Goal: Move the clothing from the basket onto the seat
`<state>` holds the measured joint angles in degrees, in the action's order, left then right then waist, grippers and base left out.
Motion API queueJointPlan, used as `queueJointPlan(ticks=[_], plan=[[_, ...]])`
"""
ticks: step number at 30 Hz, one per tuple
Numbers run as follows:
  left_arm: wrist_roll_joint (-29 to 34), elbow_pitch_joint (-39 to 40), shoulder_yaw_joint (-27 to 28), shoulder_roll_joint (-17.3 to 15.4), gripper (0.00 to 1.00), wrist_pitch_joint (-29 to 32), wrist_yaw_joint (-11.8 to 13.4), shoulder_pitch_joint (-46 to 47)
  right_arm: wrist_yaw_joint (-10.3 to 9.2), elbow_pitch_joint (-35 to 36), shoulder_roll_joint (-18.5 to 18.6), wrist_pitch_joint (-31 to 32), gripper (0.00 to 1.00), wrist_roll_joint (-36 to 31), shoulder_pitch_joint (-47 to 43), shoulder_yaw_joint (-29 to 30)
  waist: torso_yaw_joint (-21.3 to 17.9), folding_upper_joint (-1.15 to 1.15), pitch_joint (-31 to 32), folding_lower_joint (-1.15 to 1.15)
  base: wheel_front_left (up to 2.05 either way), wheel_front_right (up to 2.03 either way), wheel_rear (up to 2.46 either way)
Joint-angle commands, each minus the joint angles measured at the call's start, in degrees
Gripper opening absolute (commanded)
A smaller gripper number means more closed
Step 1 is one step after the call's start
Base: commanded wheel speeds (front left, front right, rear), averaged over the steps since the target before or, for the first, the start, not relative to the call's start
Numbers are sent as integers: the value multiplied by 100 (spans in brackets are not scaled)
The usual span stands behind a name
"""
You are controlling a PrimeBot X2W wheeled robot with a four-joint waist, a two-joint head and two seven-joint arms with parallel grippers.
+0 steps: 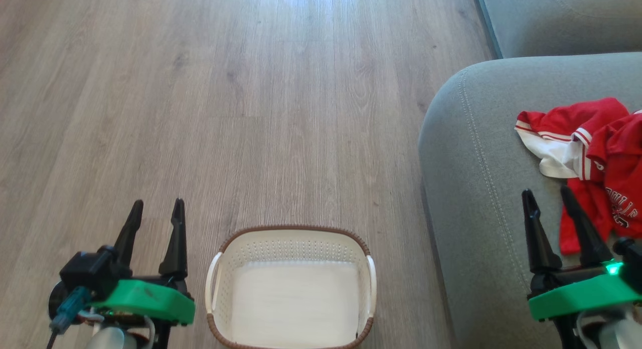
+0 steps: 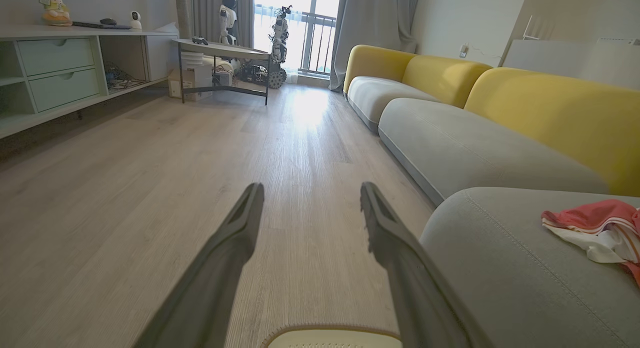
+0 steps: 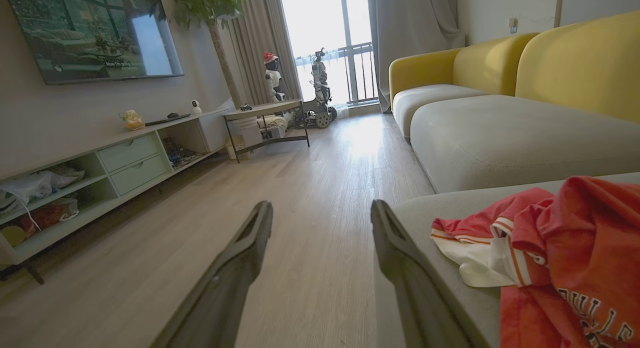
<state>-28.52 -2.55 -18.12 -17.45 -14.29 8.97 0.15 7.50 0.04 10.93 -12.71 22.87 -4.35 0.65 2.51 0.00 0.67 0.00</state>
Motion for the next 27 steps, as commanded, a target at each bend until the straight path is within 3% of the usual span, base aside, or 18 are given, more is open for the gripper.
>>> queueJointPlan(ticks=[1, 13, 27], plan=[[58, 122, 291, -64, 100, -70, -37, 211, -1, 164, 70, -90, 100, -53, 87, -109, -3, 0, -1, 0, 0, 0, 0], [388, -90, 593, 230, 100, -71, -391, 179, -1, 44, 61, -126, 100, -77, 147, -149, -19, 0, -4, 0, 0, 0, 0], [611, -199, 788, 409, 100, -71, -633, 167, -1, -21, 71, -135, 100, -37, 194, -207, -73, 0, 10, 0, 0, 0, 0]])
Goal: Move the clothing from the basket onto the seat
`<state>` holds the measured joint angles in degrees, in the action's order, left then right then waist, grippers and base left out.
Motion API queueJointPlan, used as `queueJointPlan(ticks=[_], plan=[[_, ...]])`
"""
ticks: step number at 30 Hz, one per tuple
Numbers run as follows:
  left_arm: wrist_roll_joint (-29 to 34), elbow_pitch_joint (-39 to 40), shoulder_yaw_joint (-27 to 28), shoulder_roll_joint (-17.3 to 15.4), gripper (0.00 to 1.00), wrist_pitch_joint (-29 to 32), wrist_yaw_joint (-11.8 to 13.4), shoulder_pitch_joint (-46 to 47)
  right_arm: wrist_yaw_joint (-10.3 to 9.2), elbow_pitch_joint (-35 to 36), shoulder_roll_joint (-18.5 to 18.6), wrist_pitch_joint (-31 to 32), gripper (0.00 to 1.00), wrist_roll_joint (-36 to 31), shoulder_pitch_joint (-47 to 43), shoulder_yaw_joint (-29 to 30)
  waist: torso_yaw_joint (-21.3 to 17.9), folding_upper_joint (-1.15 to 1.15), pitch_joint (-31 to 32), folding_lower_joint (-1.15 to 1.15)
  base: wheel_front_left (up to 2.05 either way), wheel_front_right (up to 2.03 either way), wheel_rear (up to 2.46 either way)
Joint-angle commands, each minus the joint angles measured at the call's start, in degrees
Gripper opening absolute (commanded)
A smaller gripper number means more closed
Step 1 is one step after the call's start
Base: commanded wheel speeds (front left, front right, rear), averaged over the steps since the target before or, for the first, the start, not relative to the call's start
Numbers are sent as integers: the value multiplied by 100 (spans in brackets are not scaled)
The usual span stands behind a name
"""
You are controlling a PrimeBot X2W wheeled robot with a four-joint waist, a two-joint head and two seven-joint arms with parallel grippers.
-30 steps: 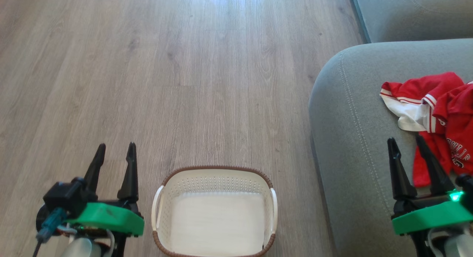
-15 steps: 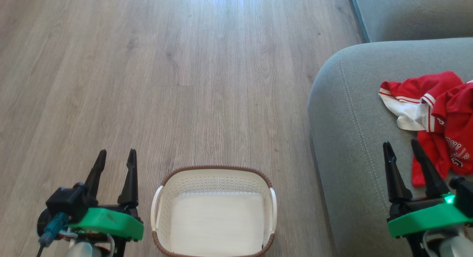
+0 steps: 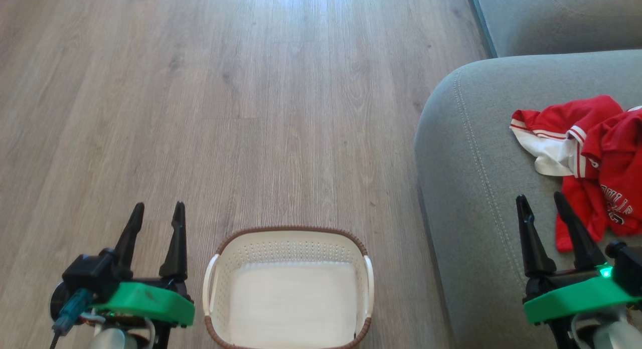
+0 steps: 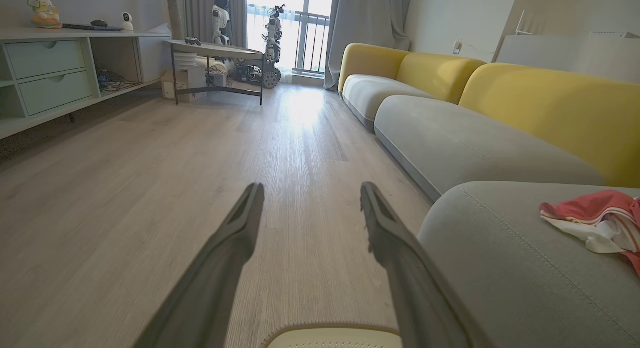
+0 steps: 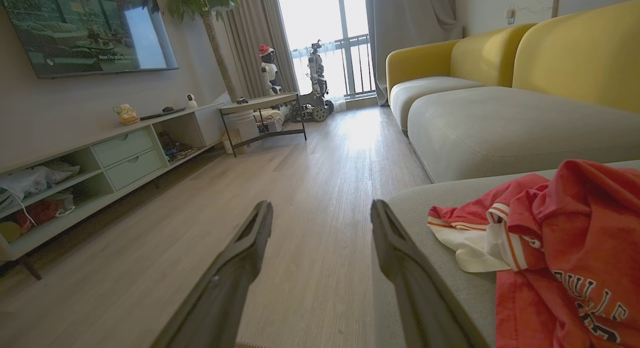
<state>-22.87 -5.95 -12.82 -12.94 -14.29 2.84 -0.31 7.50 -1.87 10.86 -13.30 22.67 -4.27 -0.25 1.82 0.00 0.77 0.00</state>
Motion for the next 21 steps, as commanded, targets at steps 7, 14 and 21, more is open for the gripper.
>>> queueJointPlan(ticks=[7, 14, 21], plan=[[-15, -257, -1, 88, 0, 19, -57, -58, 0, -254, -20, 21, 0, 14, -33, -49, -20, 0, -1, 0, 0, 0, 0], [-372, -437, 82, 167, 0, 125, -107, -116, 0, -462, -53, 108, 0, 384, -40, -51, -29, 0, -6, 0, 0, 0, 0], [-760, -462, 192, 216, 0, 240, -162, -69, 0, -509, -85, 206, 0, 787, 25, -24, -38, 0, -11, 0, 0, 0, 0]])
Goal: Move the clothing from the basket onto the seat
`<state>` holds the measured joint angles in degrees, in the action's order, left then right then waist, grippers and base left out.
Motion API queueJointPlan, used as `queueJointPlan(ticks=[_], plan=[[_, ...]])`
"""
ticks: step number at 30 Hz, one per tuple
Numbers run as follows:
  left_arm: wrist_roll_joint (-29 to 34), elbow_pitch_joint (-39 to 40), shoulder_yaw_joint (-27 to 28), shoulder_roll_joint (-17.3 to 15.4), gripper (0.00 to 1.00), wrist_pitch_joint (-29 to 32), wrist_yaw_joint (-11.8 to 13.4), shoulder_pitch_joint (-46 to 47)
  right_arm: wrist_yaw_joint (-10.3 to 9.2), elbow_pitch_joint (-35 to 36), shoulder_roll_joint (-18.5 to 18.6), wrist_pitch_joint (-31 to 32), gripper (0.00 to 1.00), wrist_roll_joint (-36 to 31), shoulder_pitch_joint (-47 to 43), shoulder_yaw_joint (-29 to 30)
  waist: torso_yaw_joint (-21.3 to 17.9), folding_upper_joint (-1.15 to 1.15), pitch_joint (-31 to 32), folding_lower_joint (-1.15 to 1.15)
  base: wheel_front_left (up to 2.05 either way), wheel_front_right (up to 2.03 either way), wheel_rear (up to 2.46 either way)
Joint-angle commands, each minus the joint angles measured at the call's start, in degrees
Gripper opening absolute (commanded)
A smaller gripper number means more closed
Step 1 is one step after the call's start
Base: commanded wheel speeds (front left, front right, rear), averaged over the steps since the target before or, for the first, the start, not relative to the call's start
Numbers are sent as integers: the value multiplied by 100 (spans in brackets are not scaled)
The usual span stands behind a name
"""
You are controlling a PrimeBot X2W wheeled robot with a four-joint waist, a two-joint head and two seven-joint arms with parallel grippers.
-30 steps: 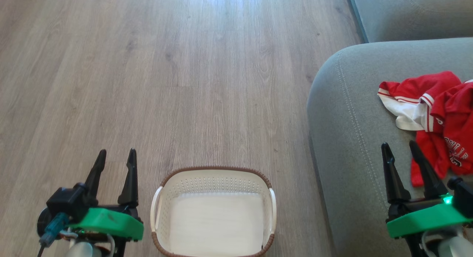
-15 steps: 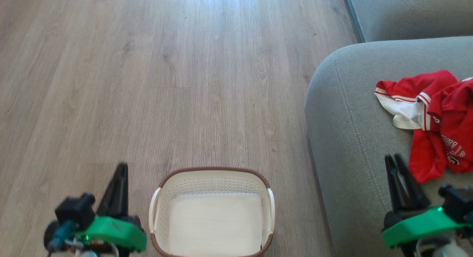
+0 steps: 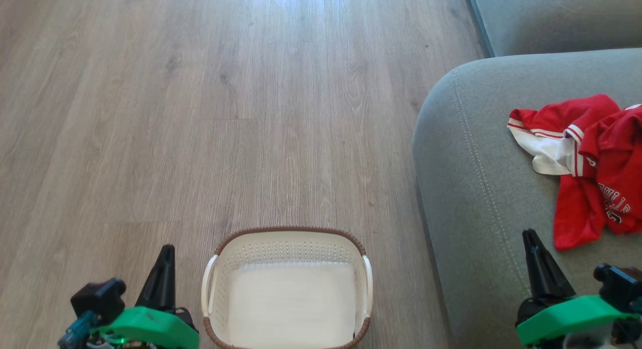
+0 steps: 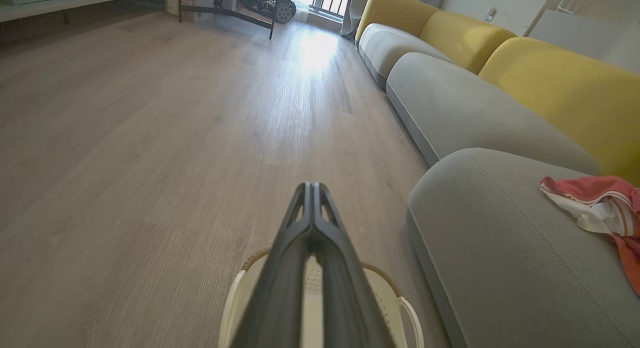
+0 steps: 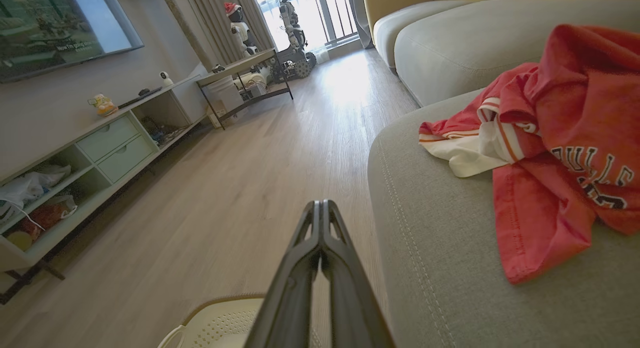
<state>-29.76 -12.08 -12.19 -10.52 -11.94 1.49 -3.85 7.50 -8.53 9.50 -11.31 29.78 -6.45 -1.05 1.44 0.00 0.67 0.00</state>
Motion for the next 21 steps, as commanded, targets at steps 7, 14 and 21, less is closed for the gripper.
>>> queueJointPlan(ticks=[7, 14, 21], plan=[[-459, 129, 239, 24, 0, 121, -81, 330, 0, 112, 18, 106, 0, 477, 307, 85, -9, 0, -5, 0, 0, 0, 0], [-845, 108, 348, 73, 0, 236, -136, 375, 0, 69, -17, 206, 0, 873, 370, 115, -18, 0, -11, 0, 0, 0, 0], [-1233, 86, 458, 122, 0, 351, -191, 420, 0, 25, -54, 309, 0, 1270, 433, 148, -27, 0, -16, 0, 0, 0, 0]])
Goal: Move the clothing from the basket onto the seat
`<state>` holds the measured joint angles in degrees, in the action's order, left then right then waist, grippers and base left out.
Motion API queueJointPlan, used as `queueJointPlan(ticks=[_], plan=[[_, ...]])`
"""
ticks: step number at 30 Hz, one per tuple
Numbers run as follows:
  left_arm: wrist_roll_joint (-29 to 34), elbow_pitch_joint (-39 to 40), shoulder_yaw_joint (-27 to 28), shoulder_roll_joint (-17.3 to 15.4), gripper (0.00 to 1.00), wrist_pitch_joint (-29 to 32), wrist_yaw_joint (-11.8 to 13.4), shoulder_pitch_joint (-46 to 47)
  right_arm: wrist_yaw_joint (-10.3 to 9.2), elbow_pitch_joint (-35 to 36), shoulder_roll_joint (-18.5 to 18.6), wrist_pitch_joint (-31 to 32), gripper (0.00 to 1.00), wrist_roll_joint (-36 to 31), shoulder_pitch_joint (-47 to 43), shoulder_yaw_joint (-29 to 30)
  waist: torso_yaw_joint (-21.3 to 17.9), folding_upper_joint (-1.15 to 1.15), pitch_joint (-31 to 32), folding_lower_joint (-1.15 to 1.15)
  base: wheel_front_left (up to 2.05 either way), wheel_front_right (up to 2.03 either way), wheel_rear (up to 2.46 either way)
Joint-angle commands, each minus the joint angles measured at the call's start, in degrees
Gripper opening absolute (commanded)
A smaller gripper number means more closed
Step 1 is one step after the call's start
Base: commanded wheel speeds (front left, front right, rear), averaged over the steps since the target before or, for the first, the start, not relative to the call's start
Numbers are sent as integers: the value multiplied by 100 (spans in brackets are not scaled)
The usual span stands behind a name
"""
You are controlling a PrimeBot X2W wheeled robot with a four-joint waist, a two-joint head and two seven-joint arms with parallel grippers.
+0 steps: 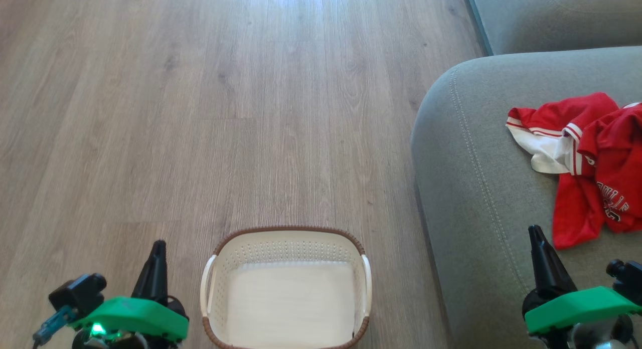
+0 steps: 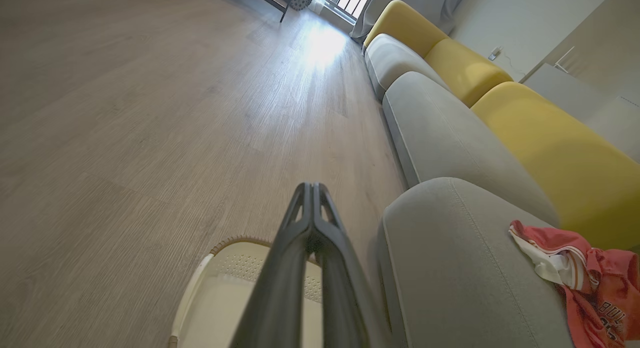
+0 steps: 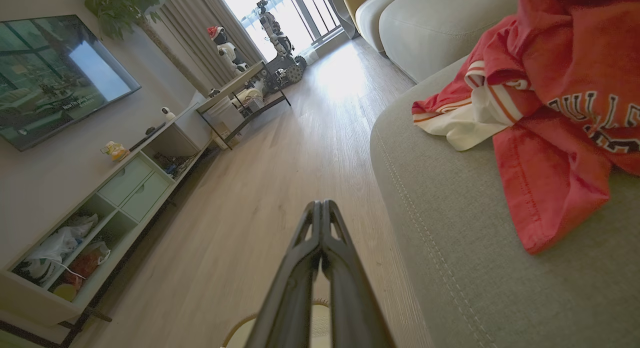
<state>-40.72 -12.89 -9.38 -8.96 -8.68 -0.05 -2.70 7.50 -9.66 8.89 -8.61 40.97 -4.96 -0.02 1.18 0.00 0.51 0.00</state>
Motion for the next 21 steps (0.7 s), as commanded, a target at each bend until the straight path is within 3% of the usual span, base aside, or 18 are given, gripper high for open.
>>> queueJointPlan(ticks=[1, 21], plan=[[-192, 164, 192, -27, 0, 43, -45, 312, 0, 132, 1, 53, 0, 207, 293, 50, -3, 0, -2, 0, 0, 0, 0], [-1245, 104, 489, 107, 0, 356, -193, 435, 0, 13, -106, 339, 0, 1276, 465, 149, -27, 0, -16, 0, 0, 0, 0]])
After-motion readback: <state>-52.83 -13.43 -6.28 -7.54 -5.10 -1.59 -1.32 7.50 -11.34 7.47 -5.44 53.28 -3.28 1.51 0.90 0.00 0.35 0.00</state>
